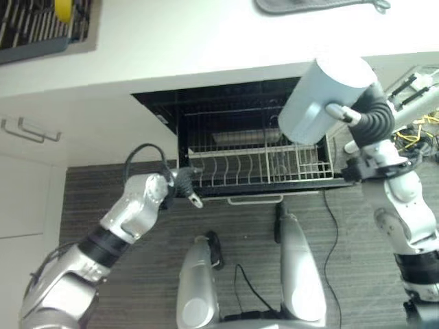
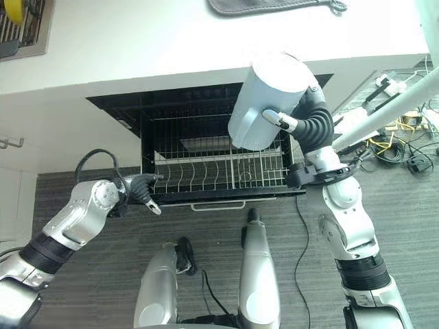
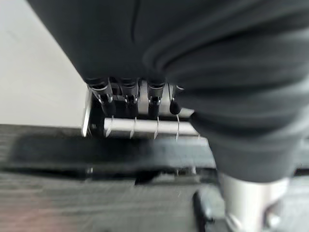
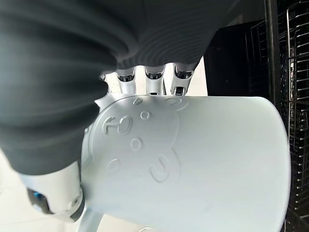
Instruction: Place the dishes in the dishwasher.
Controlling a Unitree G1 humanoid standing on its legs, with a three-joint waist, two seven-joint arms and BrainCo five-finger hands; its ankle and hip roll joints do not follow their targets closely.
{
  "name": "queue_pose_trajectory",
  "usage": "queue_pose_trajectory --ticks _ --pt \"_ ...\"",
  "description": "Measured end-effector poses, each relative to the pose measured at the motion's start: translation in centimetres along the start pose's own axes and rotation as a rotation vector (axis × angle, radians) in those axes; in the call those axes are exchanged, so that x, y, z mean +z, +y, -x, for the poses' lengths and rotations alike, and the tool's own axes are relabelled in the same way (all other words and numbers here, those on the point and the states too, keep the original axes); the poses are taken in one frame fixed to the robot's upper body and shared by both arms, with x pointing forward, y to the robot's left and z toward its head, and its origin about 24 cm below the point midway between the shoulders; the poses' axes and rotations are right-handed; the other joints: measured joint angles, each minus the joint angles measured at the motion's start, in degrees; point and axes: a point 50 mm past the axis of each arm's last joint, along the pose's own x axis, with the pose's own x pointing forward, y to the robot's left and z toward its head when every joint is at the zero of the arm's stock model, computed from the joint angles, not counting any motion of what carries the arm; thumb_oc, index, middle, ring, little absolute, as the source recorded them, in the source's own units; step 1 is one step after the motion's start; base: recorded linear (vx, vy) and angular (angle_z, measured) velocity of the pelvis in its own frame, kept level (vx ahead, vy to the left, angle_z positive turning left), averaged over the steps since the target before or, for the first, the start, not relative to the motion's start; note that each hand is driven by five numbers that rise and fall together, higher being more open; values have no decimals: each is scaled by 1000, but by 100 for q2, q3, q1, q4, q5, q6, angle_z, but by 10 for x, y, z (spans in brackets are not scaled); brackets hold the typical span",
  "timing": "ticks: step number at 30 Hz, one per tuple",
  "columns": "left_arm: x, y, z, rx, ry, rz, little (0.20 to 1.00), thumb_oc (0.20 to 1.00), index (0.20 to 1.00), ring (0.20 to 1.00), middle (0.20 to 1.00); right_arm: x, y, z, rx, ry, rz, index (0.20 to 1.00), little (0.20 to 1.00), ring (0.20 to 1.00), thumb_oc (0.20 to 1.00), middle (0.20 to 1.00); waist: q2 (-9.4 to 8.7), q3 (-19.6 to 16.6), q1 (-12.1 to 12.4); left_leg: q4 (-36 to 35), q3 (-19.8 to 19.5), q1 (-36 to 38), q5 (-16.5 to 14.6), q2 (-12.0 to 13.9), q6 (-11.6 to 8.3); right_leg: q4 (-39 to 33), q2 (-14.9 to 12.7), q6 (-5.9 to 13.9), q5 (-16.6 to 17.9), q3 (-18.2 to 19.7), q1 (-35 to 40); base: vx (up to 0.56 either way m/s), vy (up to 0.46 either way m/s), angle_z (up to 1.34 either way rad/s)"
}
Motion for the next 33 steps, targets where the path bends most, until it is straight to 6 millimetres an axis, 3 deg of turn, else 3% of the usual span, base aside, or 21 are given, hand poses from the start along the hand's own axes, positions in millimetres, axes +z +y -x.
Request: queue_pose_trajectory --ticks 4,6,12,21,27,33 --pt "1 -4 -2 -102 53 -41 1000 1000 1000 1000 1000 -7 -3 0 -4 44 1 200 200 200 200 200 -5 -81 -11 -44 -10 1 13 18 -25 0 11 0 -9 -17 -19 -9 4 0" --pt "4 -15 -6 -188 60 -48 1000 1000 1000 1000 1000 -18 -9 2 -29 100 4 200 200 200 200 200 -9 -205 -12 -59 -1 -14 10 14 -20 -33 10 -2 -9 -11 -35 -50 12 -3" --pt "2 -27 -7 -278 37 89 1000 1000 1000 1000 1000 -33 -11 7 -44 181 39 200 200 200 200 200 -48 -297 -10 -156 42 -14 10 2 -20 -156 12 17 18 -2 -35 -47 4 -2" --pt "-10 -43 3 -271 -40 262 1000 1000 1000 1000 1000 -58 -29 43 -114 381 76 200 200 200 200 200 -46 -301 14 -225 48 -13 3 -13 -7 -173 4 44 45 -12 -35 -4 0 0" --pt "-16 -51 4 -314 -54 376 1000 1000 1000 1000 1000 -73 -41 56 -143 519 110 200 200 200 200 200 -45 -300 17 -225 -14 -40 4 -7 -10 -178 0 -50 -38 -69 -36 -2 -14 3" --pt "-17 -61 5 -378 -83 420 1000 1000 1000 1000 1000 -85 -62 65 -195 638 155 200 200 200 200 200 -41 -301 99 -233 -71 -80 9 -5 -19 -156 2 -1 -13 -141 -35 9 -11 4"
